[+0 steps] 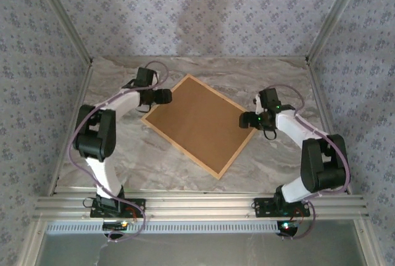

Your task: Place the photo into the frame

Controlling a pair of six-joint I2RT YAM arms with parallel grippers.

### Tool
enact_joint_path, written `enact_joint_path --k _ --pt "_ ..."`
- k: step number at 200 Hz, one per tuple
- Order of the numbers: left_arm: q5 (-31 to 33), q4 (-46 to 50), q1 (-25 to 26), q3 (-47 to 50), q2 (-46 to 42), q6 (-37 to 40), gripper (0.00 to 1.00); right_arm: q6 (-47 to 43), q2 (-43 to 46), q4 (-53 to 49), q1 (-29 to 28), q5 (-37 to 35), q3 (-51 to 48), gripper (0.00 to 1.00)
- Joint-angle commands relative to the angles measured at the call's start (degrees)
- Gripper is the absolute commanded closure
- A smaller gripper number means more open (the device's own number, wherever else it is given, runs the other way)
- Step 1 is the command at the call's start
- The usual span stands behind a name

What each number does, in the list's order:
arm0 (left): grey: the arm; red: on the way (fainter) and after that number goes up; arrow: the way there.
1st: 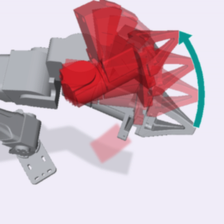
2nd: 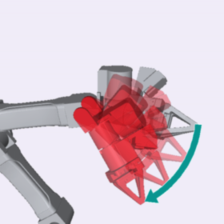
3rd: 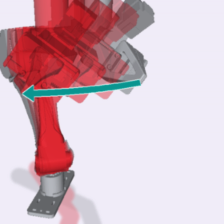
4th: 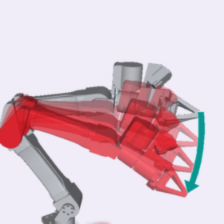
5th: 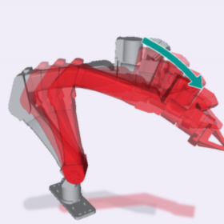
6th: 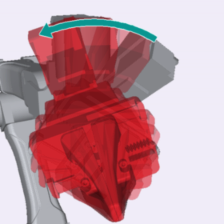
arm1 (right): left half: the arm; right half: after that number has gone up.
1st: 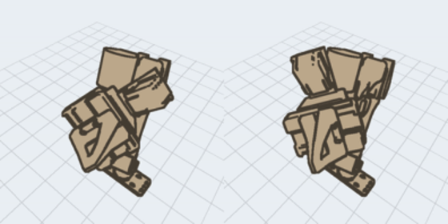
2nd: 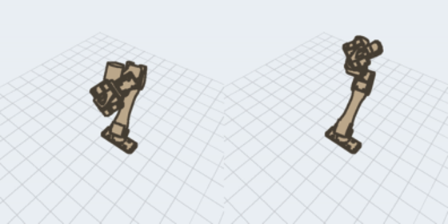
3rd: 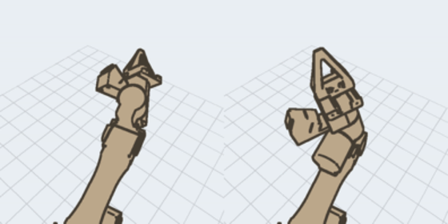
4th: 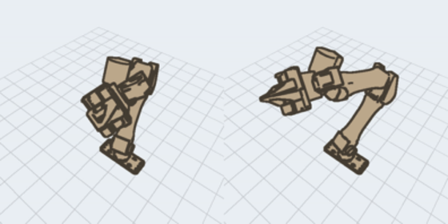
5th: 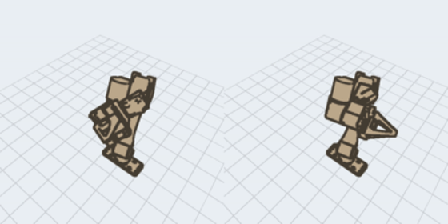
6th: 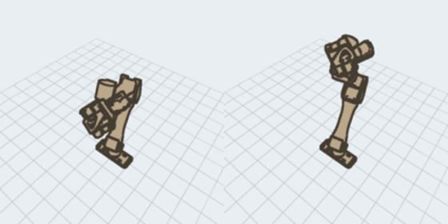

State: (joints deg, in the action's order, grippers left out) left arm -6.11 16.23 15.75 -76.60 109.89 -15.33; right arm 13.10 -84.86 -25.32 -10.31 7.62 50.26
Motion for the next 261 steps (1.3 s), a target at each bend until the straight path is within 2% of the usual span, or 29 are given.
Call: enact_joint_path --k 1,21,47,71,103,145,162,200,230,261 --pt "1.0 5.7 0.1 -6.7 4.8 4.5 0.23 1.8 3.7 2.5 0.3 -2.3 -3.6 0.13" --pt "-1.4 9.0 0.6 -13.3 10.2 5.8 0.23 3.8 4.8 5.0 0.5 -2.7 -6.4 0.12" --pt "-1.2 12.6 1.0 -19.1 15.3 5.4 0.24 6.6 3.0 7.1 0.5 -0.6 -6.7 0.13" --pt "-1.7 14.0 1.2 -21.3 17.3 4.6 0.27 8.4 0.5 9.4 0.1 1.9 -6.6 0.15" --pt "-2.3 14.0 1.5 -19.5 16.1 4.3 0.33 9.5 -2.2 10.8 -0.1 3.1 -5.6 0.18" --pt "-1.9 11.1 1.6 -10.7 10.7 2.1 0.44 9.8 -4.4 12.3 -0.1 3.9 -3.7 0.21" --pt "-1.9 8.9 1.6 -4.6 6.8 0.8 0.51 9.7 -5.7 13.0 0.0 4.6 -1.7 0.22" --pt "-1.6 3.7 2.3 10.9 -4.4 -1.9 0.59 10.3 -12.0 13.8 -1.5 7.4 5.3 0.26" --pt "1.1 1.7 3.6 21.8 -12.9 -4.3 0.66 8.0 -17.3 10.8 -3.8 7.2 12.7 0.26" --pt "3.3 -0.7 4.3 30.2 -18.1 -6.5 0.72 4.3 -21.0 4.4 -4.7 7.3 19.0 0.27"
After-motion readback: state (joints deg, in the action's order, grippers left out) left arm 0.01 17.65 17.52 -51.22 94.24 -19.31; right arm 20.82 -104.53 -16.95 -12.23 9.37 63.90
